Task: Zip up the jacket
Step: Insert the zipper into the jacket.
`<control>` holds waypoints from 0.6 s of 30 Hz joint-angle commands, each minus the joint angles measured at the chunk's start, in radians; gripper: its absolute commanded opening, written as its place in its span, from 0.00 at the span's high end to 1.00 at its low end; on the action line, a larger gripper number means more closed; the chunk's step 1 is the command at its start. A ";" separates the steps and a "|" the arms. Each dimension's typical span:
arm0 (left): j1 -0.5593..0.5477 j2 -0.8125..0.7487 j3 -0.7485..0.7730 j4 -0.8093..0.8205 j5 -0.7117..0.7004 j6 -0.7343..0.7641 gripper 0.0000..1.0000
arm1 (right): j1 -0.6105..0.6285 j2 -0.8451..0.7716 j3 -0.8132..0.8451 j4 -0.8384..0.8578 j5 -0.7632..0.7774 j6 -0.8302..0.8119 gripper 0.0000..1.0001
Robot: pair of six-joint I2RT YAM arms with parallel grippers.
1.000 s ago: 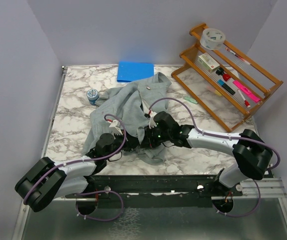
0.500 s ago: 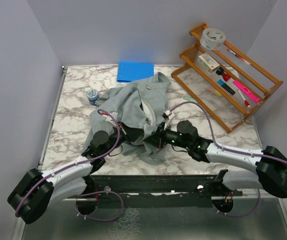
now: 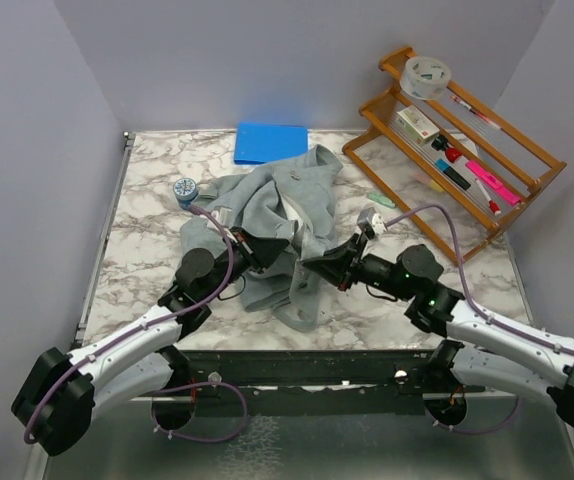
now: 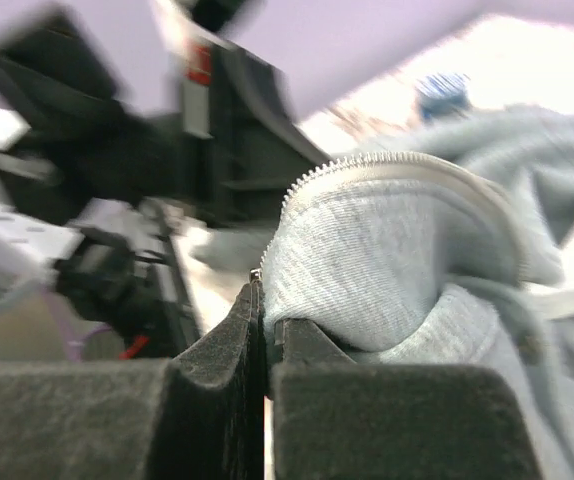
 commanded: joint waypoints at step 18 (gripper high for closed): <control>0.011 -0.122 0.150 -0.055 -0.034 0.013 1.00 | -0.070 0.142 -0.011 0.404 0.016 0.221 1.00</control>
